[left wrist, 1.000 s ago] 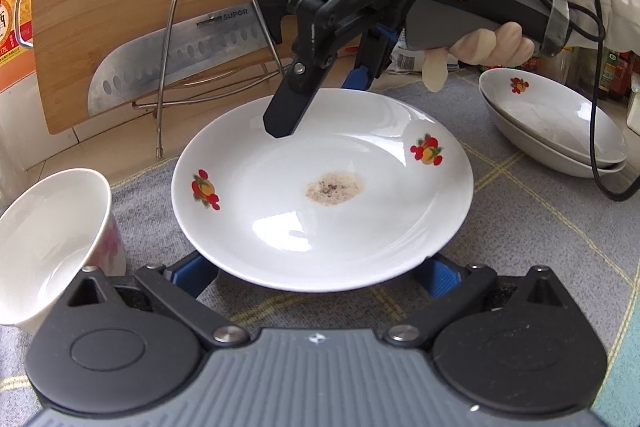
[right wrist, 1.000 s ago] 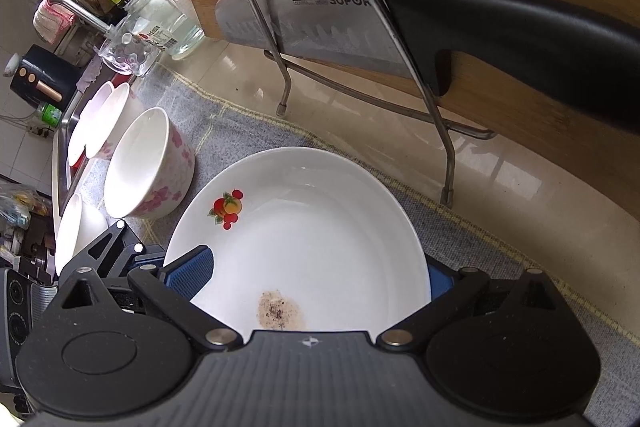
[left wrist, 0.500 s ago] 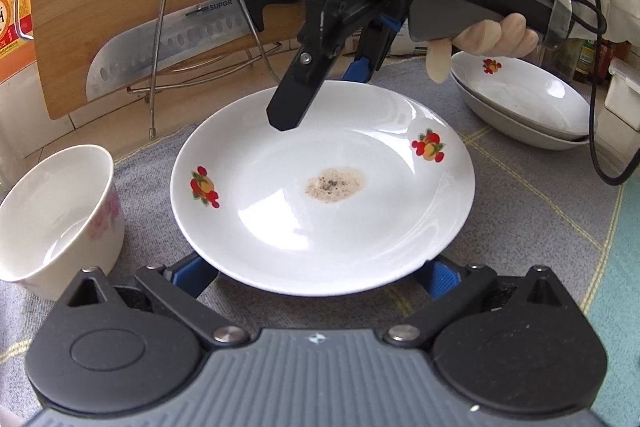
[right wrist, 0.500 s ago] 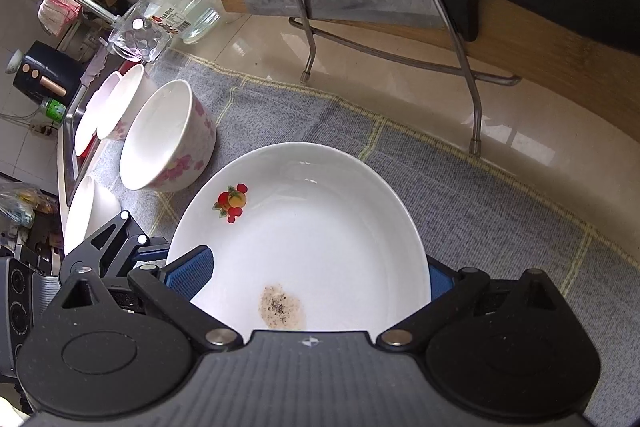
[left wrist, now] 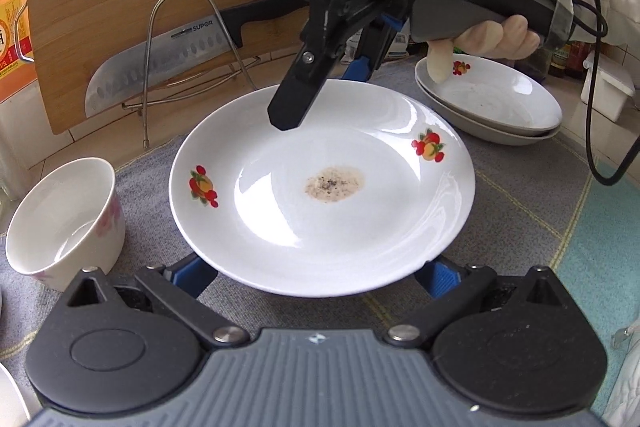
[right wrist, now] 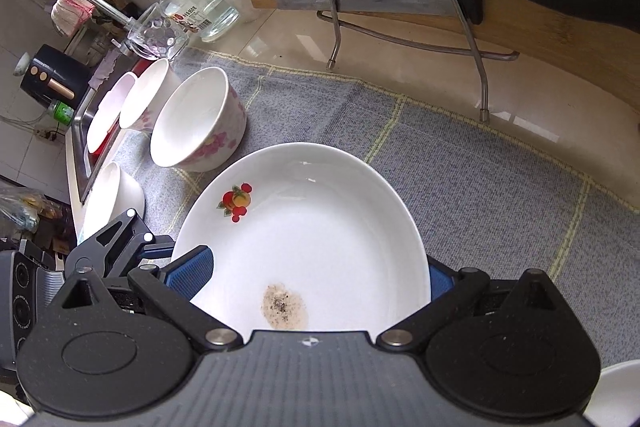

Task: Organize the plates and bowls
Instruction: 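Lift the stained plate with both grippers off the towel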

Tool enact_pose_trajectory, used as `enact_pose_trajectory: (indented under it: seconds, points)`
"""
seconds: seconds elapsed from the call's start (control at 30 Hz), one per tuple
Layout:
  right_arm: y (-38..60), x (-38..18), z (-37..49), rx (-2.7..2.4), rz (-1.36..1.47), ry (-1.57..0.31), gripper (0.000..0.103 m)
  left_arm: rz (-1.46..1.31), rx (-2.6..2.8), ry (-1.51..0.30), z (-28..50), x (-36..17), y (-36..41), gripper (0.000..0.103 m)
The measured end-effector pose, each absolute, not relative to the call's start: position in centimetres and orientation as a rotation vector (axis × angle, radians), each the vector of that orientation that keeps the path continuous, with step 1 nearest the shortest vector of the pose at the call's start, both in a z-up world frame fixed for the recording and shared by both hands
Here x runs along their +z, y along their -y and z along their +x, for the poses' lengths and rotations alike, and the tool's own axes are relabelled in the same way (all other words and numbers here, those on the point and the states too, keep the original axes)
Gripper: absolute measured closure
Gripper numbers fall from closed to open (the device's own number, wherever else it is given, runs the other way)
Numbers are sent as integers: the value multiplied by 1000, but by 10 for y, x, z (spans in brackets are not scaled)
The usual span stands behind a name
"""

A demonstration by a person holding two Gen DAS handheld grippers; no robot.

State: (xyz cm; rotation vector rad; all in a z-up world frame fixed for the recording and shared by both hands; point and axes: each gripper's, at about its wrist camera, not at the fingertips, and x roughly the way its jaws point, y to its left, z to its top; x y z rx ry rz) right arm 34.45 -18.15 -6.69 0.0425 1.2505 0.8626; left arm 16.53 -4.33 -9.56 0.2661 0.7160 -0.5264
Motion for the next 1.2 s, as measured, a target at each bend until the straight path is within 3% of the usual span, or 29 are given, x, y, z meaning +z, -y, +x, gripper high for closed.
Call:
enact_pose_trajectory:
  seconds: [1.2]
  points:
    - [269, -37, 246, 753, 137, -1186, 0, 338, -710, -730, 113, -63, 104, 1]
